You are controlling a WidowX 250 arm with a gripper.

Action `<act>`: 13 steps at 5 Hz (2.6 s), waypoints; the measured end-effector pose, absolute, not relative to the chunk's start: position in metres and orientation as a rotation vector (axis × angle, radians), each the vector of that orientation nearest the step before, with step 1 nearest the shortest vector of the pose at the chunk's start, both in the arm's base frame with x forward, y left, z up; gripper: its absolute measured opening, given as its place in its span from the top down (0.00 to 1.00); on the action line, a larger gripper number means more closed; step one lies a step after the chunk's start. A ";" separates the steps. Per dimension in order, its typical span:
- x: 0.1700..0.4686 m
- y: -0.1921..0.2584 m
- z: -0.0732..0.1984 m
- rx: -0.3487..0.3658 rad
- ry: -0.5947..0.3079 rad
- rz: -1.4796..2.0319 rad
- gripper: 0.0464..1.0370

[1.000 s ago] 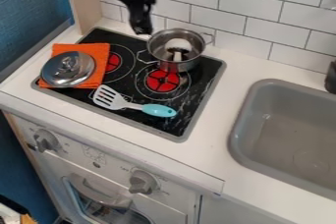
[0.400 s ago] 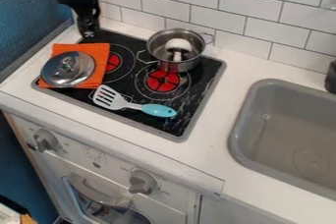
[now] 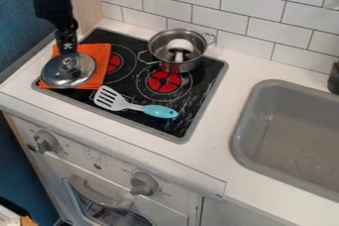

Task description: Take the silver lid and move it to the left side of the burner

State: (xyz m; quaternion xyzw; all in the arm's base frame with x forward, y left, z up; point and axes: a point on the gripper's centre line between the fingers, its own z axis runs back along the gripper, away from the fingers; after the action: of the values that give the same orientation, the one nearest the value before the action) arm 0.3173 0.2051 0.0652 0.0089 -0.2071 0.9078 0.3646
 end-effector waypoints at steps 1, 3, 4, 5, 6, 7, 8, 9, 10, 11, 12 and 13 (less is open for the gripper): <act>0.311 0.211 0.052 0.093 -0.504 2.353 0.04; 0.311 0.213 0.022 0.180 -0.392 2.357 0.07; 0.315 0.216 0.019 0.099 -0.361 2.360 0.34; 0.321 0.218 0.016 0.093 -0.362 2.345 0.63; 0.322 0.216 0.016 0.083 -0.352 2.351 0.78; 0.323 0.213 0.017 0.053 -0.350 2.350 0.78; 0.322 0.211 0.020 0.032 -0.367 2.343 0.78; 0.326 0.201 0.051 -0.028 -0.508 2.266 0.78; 0.331 0.191 0.090 -0.142 -0.604 2.224 0.78; 0.337 0.169 0.108 -0.242 -0.598 2.172 0.78; 0.349 0.119 0.125 -0.415 -0.530 1.997 0.78; 0.356 0.070 0.123 -0.465 -0.454 1.848 0.78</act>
State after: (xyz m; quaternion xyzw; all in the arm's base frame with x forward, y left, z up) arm 0.3564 0.0700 0.1235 -0.1970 -0.1924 0.7833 0.5573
